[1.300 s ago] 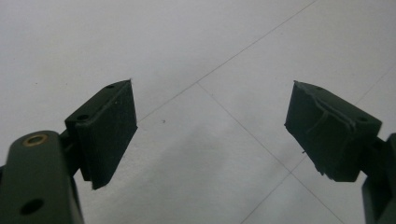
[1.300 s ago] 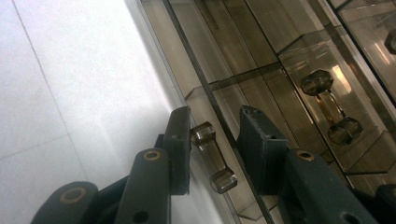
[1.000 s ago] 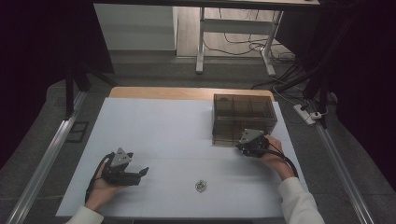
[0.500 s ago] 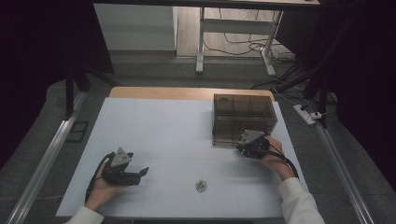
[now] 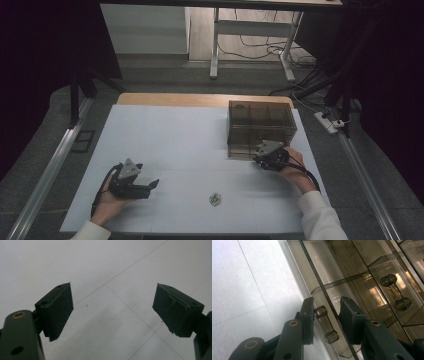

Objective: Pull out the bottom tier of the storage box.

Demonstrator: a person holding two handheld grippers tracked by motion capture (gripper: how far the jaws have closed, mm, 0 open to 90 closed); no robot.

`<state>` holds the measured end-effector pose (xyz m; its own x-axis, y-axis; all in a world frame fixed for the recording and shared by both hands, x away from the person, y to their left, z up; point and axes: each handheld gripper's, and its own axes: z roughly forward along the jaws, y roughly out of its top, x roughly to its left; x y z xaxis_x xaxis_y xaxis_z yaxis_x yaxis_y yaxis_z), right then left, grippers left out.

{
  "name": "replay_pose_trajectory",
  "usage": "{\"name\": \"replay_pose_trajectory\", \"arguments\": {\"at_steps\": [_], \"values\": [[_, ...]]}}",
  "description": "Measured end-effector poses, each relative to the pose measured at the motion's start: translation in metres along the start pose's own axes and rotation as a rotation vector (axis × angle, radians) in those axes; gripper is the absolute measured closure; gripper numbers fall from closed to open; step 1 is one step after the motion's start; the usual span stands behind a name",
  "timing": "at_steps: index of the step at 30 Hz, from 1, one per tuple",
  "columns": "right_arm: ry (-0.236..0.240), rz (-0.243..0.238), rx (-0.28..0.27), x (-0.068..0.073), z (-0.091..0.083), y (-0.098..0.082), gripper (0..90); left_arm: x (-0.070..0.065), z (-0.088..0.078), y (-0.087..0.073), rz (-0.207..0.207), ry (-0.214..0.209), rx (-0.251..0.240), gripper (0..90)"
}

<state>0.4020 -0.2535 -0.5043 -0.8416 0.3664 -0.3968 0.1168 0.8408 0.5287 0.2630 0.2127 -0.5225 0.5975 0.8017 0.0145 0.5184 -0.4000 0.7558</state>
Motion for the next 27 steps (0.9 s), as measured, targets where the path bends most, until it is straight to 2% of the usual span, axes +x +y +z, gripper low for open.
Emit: {"name": "replay_pose_trajectory", "arguments": {"at_steps": [4,14,27], "values": [[-0.001,0.007,0.000,0.0013,-0.0007,-0.0003,64.9,-0.0001,-0.0005,-0.0002,0.001,-0.001,-0.002,16.7],[0.000,-0.015,0.001,0.0044,-0.0039,-0.0015,65.0,0.0001,0.0003,-0.0005,0.002,-0.001,0.004,16.7],[0.017,-0.019,0.006,0.0077,-0.0070,-0.0002,65.5,-0.0001,0.0002,-0.0005,0.002,0.000,0.004,16.8]]}}
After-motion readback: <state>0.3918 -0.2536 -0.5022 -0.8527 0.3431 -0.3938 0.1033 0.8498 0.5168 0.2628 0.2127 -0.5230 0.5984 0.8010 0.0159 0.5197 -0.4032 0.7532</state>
